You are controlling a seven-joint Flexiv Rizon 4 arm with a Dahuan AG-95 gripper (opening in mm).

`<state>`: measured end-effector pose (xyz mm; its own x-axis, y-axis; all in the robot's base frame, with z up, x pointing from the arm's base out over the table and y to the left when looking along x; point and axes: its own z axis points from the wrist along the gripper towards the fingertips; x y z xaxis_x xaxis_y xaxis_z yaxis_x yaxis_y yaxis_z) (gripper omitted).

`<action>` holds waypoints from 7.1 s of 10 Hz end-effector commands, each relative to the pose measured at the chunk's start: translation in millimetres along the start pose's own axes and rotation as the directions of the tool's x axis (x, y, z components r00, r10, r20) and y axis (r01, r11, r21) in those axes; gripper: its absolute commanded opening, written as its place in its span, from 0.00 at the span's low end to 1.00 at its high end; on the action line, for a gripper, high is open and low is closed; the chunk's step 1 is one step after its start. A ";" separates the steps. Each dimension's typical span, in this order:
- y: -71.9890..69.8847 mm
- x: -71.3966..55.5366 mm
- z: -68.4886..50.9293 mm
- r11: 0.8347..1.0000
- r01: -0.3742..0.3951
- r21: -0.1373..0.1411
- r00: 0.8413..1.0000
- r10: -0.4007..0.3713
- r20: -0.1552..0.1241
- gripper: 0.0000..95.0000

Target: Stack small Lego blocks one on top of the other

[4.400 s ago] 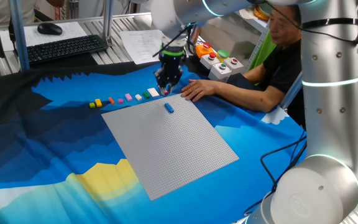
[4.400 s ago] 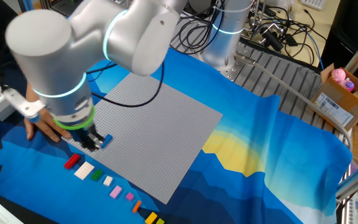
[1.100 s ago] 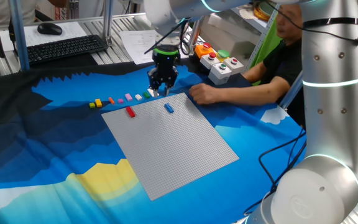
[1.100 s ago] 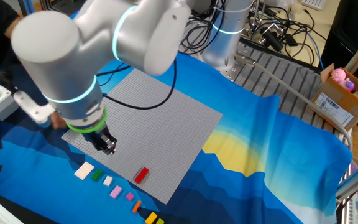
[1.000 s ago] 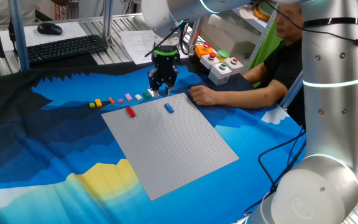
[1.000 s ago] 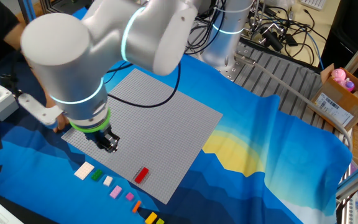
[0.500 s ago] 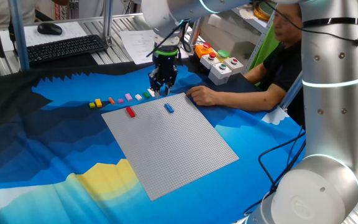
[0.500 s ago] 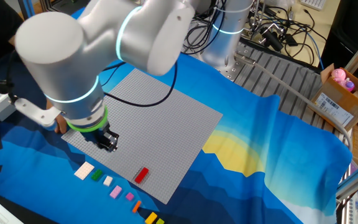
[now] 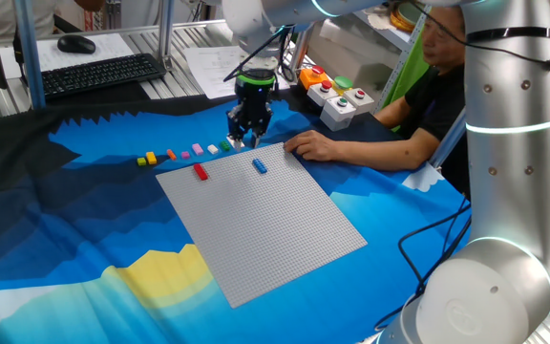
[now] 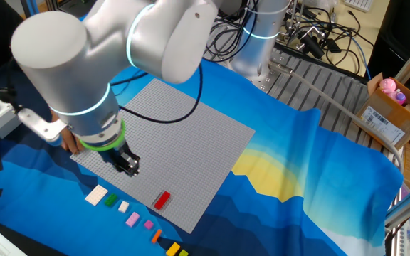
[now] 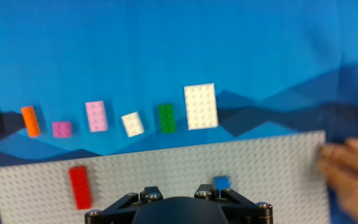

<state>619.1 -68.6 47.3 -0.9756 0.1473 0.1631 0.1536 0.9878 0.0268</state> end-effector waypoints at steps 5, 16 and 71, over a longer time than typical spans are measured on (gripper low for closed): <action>49.5 10.1 10.9 0.994 -0.110 -0.003 0.994 0.110 0.016 0.40; 53.6 11.6 11.2 0.993 0.115 0.008 0.992 -0.114 -0.047 0.40; 108.4 67.1 55.3 0.996 0.079 0.035 0.996 -0.081 0.039 0.00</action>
<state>561.6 51.1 7.7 -0.9900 0.0691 0.1228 0.0703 0.9975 0.0053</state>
